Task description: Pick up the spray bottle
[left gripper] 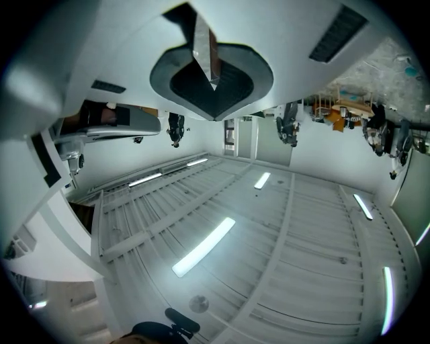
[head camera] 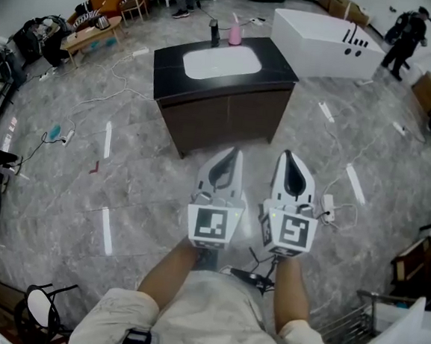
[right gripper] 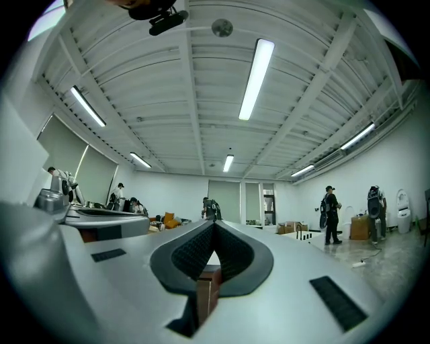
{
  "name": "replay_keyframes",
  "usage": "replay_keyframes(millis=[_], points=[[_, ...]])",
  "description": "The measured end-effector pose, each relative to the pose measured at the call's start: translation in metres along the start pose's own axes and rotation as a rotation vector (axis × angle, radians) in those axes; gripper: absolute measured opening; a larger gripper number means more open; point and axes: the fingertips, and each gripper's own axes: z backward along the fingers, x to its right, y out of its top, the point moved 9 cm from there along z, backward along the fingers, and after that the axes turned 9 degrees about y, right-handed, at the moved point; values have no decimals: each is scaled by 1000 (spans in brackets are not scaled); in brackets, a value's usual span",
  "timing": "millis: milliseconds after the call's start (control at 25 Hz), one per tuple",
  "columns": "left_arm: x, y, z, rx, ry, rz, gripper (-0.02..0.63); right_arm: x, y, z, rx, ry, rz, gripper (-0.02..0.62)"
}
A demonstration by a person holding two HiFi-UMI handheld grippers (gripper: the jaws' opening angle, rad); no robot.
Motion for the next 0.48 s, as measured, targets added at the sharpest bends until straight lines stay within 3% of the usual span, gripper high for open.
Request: replay_keyframes(millis=[480], points=[[-86,-5,-100,-2,7,2,2,-11,-10,-132,-2,19,-18,0]])
